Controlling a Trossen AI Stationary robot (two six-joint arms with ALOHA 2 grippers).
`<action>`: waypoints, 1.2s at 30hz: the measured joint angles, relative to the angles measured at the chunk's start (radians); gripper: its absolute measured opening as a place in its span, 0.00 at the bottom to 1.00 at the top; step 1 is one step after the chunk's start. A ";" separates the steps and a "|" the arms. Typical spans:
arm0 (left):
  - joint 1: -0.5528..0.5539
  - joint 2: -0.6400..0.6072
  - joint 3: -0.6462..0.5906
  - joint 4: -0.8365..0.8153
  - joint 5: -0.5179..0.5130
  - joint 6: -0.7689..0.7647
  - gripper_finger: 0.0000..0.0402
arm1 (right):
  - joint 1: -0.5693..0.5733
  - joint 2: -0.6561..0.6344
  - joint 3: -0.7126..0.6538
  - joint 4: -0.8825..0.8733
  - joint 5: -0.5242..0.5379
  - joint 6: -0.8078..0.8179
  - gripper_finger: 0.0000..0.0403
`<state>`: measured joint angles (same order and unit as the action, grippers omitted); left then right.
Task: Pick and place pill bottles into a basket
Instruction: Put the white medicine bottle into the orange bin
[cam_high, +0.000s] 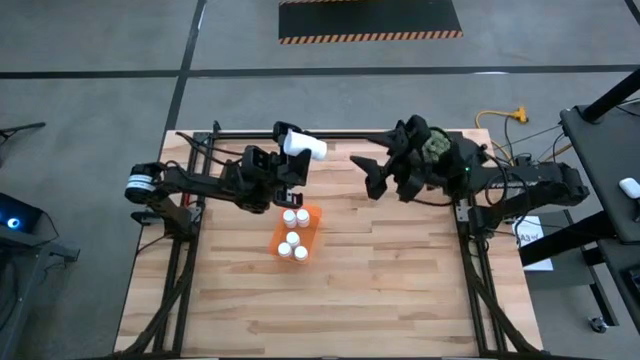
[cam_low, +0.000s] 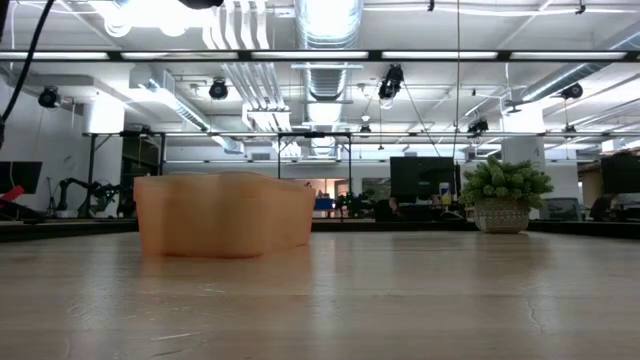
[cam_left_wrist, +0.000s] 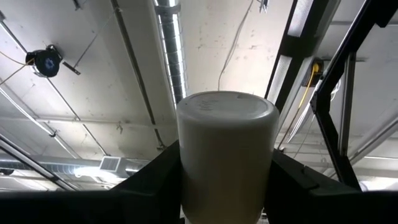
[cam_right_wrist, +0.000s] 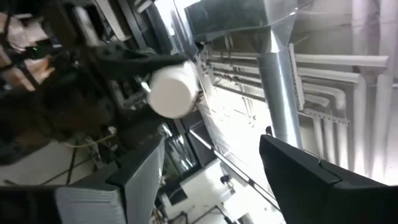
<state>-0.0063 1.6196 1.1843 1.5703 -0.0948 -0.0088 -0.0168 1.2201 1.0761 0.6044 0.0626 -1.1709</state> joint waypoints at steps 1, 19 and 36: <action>0.000 0.000 0.001 0.000 0.000 -0.001 0.37 | -0.009 0.005 0.005 0.002 -0.002 0.001 0.64; 0.007 -0.005 0.007 0.001 -0.043 0.023 0.37 | -0.036 0.112 0.114 0.001 -0.064 -0.036 0.62; 0.007 -0.003 0.004 0.000 -0.034 0.019 0.37 | -0.071 0.137 0.135 0.002 -0.247 -0.037 0.62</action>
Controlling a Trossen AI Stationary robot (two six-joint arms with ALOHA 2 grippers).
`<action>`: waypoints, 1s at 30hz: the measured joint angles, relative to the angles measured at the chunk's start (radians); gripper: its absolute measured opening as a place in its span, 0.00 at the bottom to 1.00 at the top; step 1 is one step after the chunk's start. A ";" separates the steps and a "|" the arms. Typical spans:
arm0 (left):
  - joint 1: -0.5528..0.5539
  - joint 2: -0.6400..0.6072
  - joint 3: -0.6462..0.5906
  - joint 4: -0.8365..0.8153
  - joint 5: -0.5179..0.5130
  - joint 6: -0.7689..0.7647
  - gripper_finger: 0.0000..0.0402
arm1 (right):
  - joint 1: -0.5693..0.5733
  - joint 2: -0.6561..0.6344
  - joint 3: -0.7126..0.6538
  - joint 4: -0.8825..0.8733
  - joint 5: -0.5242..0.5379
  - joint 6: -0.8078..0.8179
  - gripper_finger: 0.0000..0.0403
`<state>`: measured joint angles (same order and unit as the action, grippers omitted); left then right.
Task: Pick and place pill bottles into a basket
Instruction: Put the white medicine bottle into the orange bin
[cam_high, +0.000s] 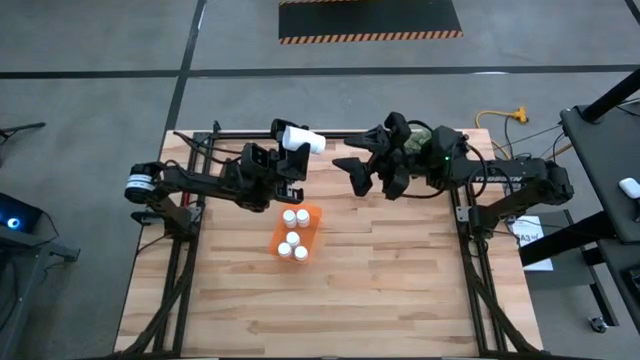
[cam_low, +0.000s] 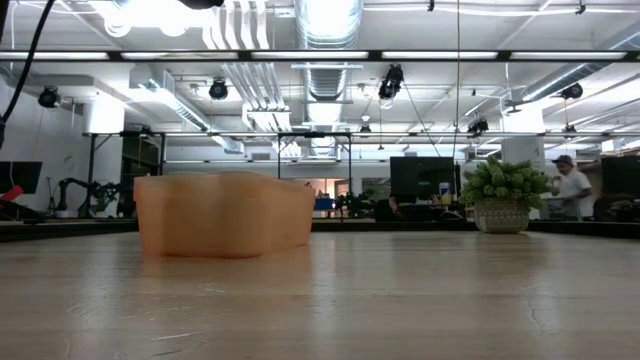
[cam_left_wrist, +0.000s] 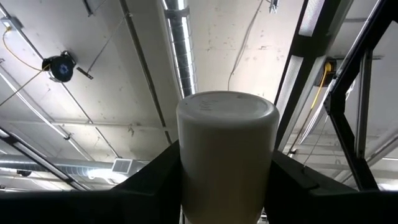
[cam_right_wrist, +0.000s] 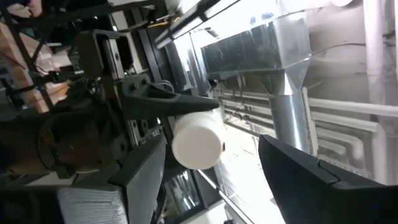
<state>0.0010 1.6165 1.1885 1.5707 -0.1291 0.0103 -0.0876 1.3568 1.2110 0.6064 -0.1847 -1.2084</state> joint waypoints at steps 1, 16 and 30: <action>0.000 0.000 0.000 0.000 0.000 0.000 0.37 | -0.003 0.001 0.001 -0.004 -0.011 0.001 0.62; 0.000 0.000 -0.006 0.000 0.012 -0.001 0.37 | -0.034 0.055 0.077 -0.028 -0.091 0.031 0.62; -0.002 0.000 -0.017 0.000 0.095 0.023 0.37 | -0.035 0.085 0.139 -0.110 -0.087 0.191 0.62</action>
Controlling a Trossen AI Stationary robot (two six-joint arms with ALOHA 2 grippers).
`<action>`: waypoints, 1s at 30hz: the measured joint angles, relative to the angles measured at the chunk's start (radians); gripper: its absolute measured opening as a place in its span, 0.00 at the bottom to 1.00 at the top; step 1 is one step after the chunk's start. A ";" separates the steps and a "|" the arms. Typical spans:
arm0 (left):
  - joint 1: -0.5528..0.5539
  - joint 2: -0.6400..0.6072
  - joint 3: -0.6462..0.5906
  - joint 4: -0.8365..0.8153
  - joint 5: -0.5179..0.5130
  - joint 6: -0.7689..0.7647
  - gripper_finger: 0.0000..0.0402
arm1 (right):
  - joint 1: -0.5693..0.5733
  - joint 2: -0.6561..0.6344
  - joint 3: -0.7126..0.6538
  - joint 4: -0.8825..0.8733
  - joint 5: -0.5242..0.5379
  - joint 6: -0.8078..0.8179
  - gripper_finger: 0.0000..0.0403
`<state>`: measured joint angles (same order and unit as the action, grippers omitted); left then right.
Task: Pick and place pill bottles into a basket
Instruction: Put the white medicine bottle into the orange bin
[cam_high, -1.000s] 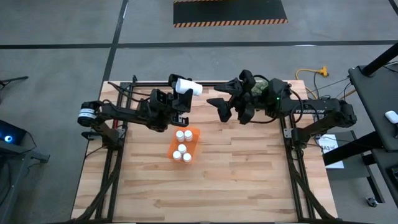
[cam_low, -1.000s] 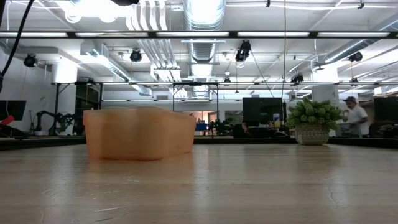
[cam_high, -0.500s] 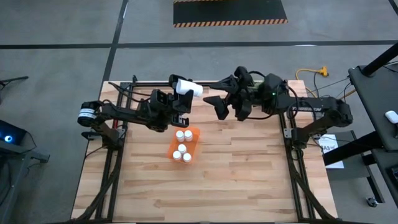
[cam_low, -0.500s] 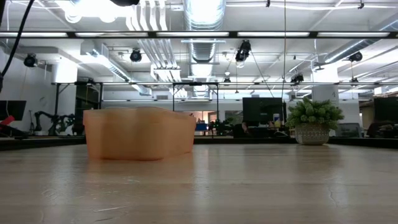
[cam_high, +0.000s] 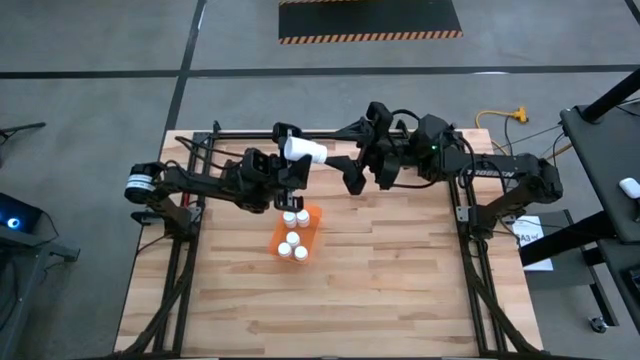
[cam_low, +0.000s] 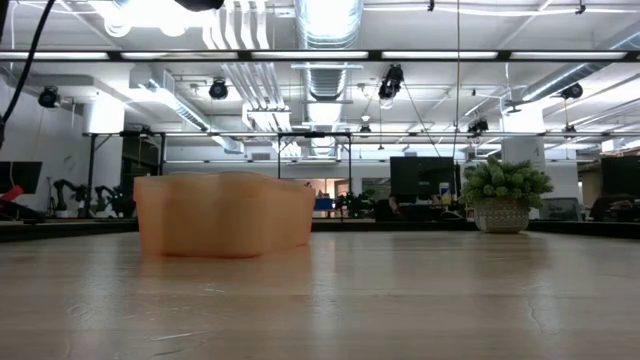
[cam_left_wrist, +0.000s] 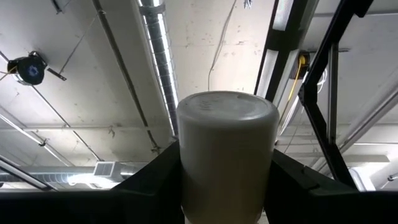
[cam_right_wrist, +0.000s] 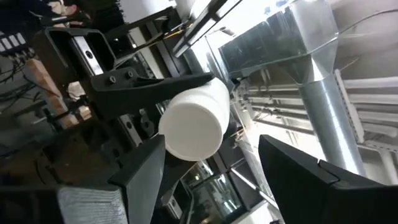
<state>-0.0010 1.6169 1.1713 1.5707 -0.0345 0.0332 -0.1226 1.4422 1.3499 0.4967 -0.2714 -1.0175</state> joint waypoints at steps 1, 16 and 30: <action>0.000 0.000 0.000 0.000 0.000 0.000 0.37 | 0.000 0.000 0.000 -0.001 0.000 0.000 0.62; 0.008 0.000 -0.017 -0.001 0.019 0.060 0.37 | -0.006 -0.009 0.032 -0.006 -0.041 0.640 0.62; 0.008 0.000 -0.018 -0.010 0.034 0.061 0.37 | -0.001 -0.006 0.034 -0.106 -0.052 0.921 0.62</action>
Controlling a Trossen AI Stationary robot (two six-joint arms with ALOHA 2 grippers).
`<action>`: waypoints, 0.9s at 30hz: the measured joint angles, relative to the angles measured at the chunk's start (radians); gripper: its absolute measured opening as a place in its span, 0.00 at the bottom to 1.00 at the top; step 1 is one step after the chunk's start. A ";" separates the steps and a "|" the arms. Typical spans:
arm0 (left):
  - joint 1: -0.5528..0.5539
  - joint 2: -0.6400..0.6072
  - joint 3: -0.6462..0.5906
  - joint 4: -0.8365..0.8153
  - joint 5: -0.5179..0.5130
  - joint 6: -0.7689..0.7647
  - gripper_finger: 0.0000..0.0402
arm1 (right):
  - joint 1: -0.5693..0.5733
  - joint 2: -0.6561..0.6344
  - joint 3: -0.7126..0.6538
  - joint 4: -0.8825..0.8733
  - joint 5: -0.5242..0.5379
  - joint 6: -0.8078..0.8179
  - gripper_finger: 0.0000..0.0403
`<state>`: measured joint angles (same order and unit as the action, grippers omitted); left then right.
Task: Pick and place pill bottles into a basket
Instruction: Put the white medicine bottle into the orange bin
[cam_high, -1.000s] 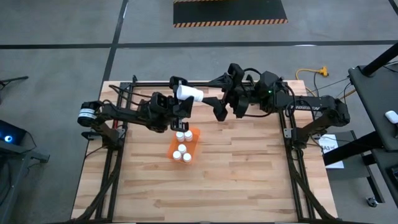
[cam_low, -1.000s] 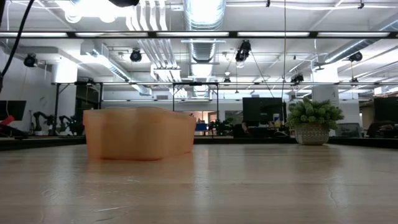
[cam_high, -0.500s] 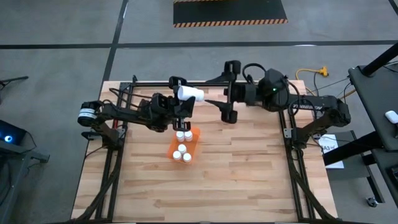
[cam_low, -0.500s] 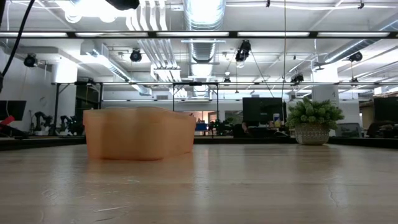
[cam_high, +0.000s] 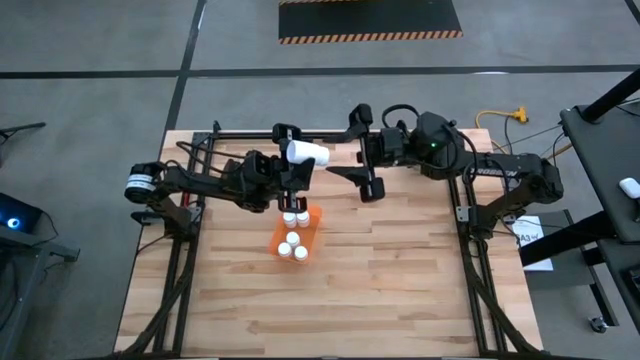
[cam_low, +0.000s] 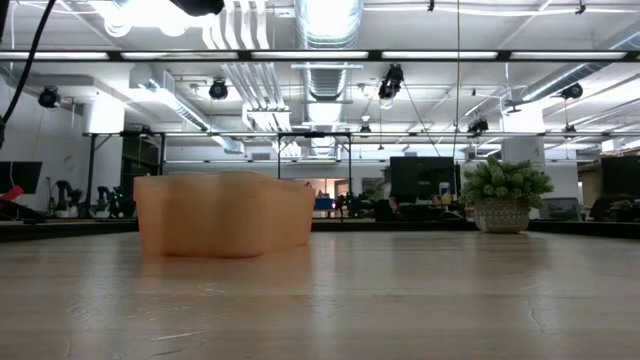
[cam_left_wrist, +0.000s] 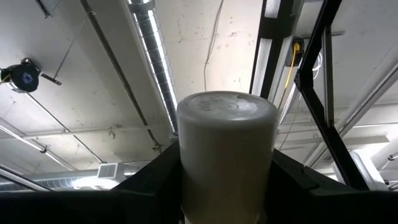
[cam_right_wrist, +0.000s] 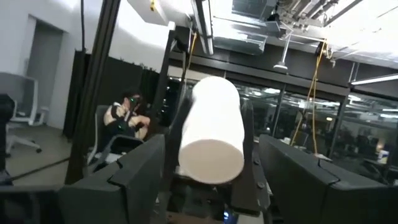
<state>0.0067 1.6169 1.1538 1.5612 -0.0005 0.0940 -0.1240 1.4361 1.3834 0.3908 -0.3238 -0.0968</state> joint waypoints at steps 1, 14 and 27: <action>0.000 0.000 0.000 0.000 0.000 0.000 0.37 | 0.000 0.000 0.000 0.004 0.000 0.009 0.62; 0.000 0.000 0.000 -0.009 0.010 0.001 0.37 | 0.014 0.008 0.000 0.017 0.000 0.012 0.60; 0.000 0.000 0.005 -0.047 0.022 -0.010 0.37 | 0.015 0.038 0.004 0.036 0.002 0.023 0.58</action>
<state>0.0071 1.6169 1.1587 1.5140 0.0219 0.0841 -0.1093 1.4741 1.3876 0.4265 -0.3222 -0.0738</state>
